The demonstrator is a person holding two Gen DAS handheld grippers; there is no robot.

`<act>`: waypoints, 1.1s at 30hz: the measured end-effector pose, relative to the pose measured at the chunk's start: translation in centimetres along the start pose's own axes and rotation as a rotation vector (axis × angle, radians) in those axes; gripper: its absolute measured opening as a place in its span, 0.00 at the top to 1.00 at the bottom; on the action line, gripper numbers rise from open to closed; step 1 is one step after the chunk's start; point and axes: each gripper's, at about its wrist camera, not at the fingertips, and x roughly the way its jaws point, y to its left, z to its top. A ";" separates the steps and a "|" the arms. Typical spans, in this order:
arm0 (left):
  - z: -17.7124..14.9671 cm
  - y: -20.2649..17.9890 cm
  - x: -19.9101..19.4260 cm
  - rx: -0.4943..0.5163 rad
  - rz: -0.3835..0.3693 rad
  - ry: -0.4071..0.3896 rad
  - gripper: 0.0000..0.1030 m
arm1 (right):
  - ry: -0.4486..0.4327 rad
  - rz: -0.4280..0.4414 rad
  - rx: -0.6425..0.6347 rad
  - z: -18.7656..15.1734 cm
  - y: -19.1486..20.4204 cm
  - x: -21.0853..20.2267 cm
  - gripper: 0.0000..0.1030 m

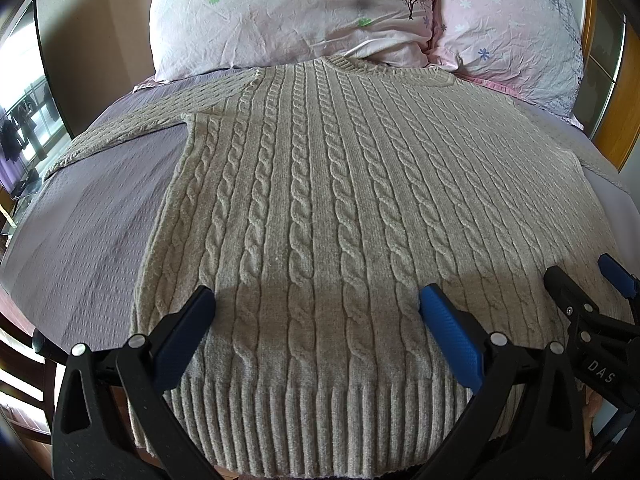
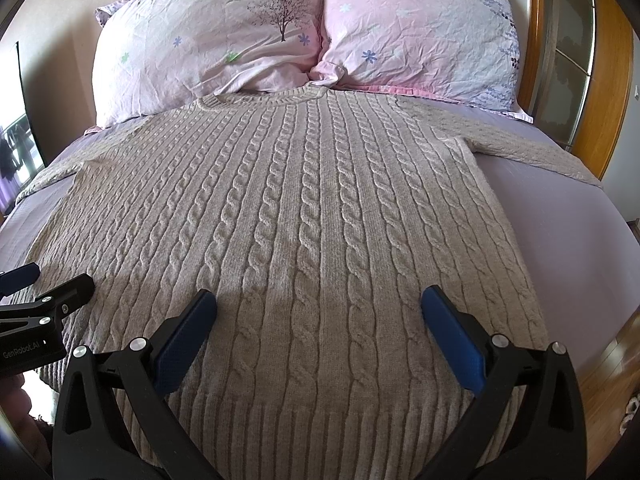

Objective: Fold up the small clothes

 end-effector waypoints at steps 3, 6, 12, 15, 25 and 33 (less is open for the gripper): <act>0.0 0.0 0.0 0.000 0.000 0.000 0.02 | -0.003 -0.001 0.001 -0.1 0.0 0.0 0.01; 0.0 0.0 0.0 0.000 0.000 0.000 0.02 | -0.003 0.000 0.001 -0.1 0.0 -0.1 0.01; 0.0 0.0 0.0 0.000 0.000 -0.001 0.02 | -0.003 0.000 0.001 -0.1 0.0 -0.1 0.01; 0.0 0.0 0.0 0.000 0.000 -0.001 0.02 | -0.003 0.000 0.001 -0.1 0.1 -0.1 0.01; 0.0 0.0 0.0 0.000 0.000 -0.002 0.02 | -0.003 0.000 0.001 -0.1 0.1 -0.1 0.01; 0.0 0.0 0.0 0.000 0.000 -0.003 0.02 | -0.004 0.000 0.001 -0.1 0.1 -0.2 0.01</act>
